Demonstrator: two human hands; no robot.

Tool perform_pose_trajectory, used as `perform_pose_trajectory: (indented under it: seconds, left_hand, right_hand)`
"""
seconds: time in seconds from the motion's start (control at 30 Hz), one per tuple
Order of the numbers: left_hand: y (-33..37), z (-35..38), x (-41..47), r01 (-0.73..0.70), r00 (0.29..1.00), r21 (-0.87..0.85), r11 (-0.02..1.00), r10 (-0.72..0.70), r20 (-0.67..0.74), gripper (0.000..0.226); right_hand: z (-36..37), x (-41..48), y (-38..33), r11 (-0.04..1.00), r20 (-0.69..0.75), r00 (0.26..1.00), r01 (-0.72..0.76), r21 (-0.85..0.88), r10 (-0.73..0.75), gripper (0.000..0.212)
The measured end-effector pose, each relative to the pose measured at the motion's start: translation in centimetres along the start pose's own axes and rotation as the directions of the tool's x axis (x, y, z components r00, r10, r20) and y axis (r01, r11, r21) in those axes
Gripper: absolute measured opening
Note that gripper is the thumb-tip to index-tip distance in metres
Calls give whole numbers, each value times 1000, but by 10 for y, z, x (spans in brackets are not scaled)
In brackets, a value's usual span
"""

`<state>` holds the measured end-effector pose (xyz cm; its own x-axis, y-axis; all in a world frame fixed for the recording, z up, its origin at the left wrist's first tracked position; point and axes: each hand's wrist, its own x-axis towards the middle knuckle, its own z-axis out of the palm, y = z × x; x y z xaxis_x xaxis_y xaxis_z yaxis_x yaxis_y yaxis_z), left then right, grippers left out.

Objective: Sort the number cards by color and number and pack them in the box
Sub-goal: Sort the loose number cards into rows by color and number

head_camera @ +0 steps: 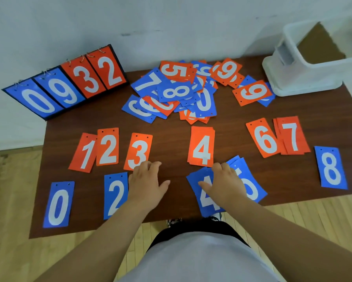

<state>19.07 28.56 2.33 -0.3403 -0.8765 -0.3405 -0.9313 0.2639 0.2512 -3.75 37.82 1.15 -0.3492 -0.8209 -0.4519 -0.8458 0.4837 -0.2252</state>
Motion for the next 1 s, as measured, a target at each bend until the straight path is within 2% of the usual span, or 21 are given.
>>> perform_pose_trajectory:
  seconds: [0.07, 0.23, 0.37, 0.6, 0.73, 0.83, 1.0]
  left_hand:
    - [7, -8, 4, 24, 999, -5, 1000, -24, -27, 66]
    - [25, -30, 15, 80, 993, 17, 997, -78, -84, 68]
    - [33, -45, 26, 141, 981, 56, 988, -132, -142, 71]
    - [10, -60, 57, 160, 974, 48, 986, -150, -170, 73]
    - [-20, -70, 97, 139, 983, 42, 989, -133, -130, 74]
    - [-43, -80, 136, 131, 985, -36, 991, -134, -106, 75]
    - [-69, -93, 209, 223, 974, -47, 974, -224, -18, 78]
  right_hand:
    - [-17, 8, 5, 999, -50, 998, 36, 14, -35, 59]
    - [-60, 30, 17, 997, -102, 993, 60, 47, -55, 76]
    - [-84, 52, 17, 996, -130, 989, 79, 46, -73, 81]
    - [-94, 88, -6, 994, -144, 988, 61, 92, -47, 75]
    - [-89, 111, -26, 991, -112, 993, -27, 133, 42, 74]
    - [-88, 139, -40, 951, -70, 983, -146, 272, 171, 72]
    - [-91, 192, -57, 873, -50, 931, -319, 370, 362, 72]
